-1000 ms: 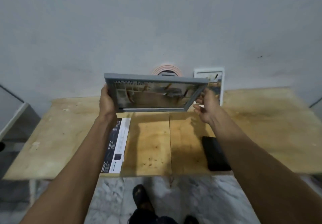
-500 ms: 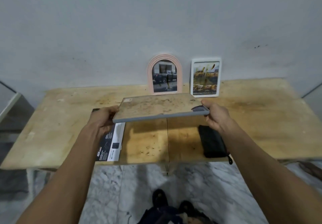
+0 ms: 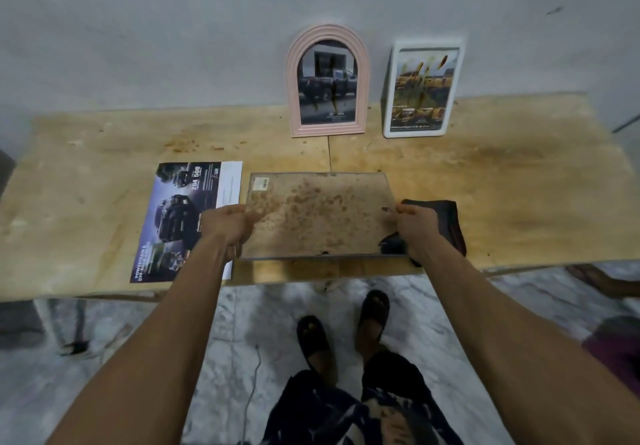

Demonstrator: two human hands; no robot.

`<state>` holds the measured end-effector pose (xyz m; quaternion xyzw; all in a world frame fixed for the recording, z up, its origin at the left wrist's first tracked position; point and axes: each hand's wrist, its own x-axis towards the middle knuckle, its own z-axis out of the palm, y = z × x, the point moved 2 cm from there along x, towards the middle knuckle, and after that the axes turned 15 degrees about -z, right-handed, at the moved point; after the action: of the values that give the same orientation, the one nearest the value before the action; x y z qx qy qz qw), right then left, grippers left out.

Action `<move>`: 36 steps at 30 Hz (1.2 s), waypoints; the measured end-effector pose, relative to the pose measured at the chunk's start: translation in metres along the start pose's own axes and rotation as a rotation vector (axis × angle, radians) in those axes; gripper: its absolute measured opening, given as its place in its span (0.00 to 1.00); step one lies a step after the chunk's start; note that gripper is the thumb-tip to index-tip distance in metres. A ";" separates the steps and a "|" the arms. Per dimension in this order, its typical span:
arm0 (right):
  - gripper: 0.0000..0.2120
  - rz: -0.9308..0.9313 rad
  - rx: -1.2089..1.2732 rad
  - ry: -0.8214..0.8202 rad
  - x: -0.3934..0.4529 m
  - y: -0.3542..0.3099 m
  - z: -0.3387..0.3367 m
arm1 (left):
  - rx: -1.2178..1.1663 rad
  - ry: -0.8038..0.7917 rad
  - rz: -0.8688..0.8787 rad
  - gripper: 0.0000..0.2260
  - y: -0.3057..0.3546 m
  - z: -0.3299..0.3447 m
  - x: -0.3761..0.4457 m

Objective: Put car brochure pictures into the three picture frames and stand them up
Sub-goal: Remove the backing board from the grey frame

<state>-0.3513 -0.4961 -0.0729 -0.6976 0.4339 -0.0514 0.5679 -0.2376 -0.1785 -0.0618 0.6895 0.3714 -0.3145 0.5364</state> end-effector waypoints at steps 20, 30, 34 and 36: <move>0.20 -0.130 -0.270 -0.065 0.011 0.028 0.017 | 0.116 0.223 -0.038 0.20 -0.045 0.037 0.055; 0.18 -0.193 -0.400 -0.007 0.006 0.027 0.020 | 0.567 0.387 0.279 0.30 -0.043 0.049 0.032; 0.19 -0.165 -0.473 0.015 -0.010 0.029 0.022 | 0.988 0.291 0.606 0.44 -0.043 0.068 0.023; 0.19 -0.098 -0.467 0.022 -0.015 0.034 0.023 | 1.095 0.215 0.571 0.50 -0.043 0.076 0.031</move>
<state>-0.3664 -0.4685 -0.1030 -0.8296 0.4057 0.0153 0.3834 -0.2607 -0.2404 -0.1270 0.9641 0.0095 -0.2326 0.1279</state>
